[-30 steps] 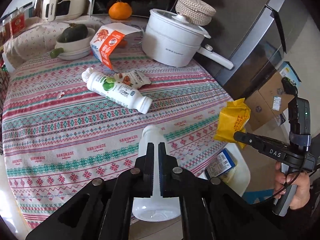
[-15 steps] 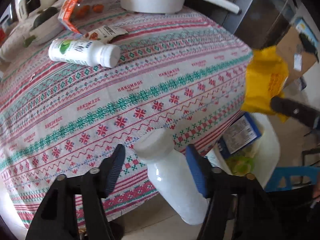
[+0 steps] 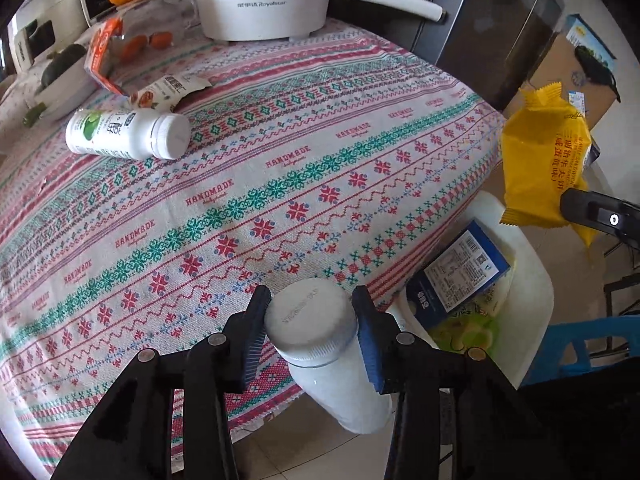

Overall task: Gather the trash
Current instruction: 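Carry the clear bottle and yellow wrapper to the white bin and release both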

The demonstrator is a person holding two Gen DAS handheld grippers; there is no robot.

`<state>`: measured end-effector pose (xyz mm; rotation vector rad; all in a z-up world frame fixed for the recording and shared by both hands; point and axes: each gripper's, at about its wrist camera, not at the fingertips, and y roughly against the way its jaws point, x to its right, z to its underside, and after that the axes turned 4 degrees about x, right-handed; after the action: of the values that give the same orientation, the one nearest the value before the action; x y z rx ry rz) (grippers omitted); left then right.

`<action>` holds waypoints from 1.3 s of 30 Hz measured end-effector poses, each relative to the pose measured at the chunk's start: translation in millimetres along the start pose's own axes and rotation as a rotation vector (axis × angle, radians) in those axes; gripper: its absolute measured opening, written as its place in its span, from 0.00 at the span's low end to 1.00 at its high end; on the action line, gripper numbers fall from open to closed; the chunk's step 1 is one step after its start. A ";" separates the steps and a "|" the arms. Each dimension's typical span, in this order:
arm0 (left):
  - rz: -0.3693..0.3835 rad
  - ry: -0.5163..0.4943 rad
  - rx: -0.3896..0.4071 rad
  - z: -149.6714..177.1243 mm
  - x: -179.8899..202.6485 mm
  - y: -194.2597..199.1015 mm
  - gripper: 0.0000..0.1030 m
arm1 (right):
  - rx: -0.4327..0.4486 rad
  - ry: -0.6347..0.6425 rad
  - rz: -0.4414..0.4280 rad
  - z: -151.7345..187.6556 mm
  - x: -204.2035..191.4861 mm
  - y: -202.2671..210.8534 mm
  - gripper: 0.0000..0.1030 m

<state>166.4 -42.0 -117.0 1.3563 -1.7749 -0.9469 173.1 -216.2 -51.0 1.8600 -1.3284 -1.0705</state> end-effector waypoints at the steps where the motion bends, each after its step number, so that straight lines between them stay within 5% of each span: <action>1: 0.008 -0.004 0.014 -0.7 1.0 7.4 0.43 | 0.001 -0.004 -0.001 0.9 2.5 2.6 0.10; 13: 0.132 -0.072 0.261 -25.5 45.2 100.8 0.43 | 0.079 -0.031 -0.001 16.5 32.4 47.2 0.10; 21: 0.234 -0.149 0.330 -24.6 85.1 106.7 0.43 | 0.134 -0.088 0.027 30.9 62.9 74.9 0.10; 32: 0.244 -0.280 0.205 -12.5 130.9 43.8 0.44 | 0.110 -0.160 0.081 47.4 93.1 75.4 0.11; 39: 0.208 -0.259 0.192 -14.2 120.6 44.9 0.67 | 0.058 -0.164 0.109 52.6 101.2 64.4 0.11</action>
<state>133.0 -153.0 -59.5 1.1738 -2.2044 -0.8863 115.0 -333.6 -49.7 1.7500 -1.5513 -1.1581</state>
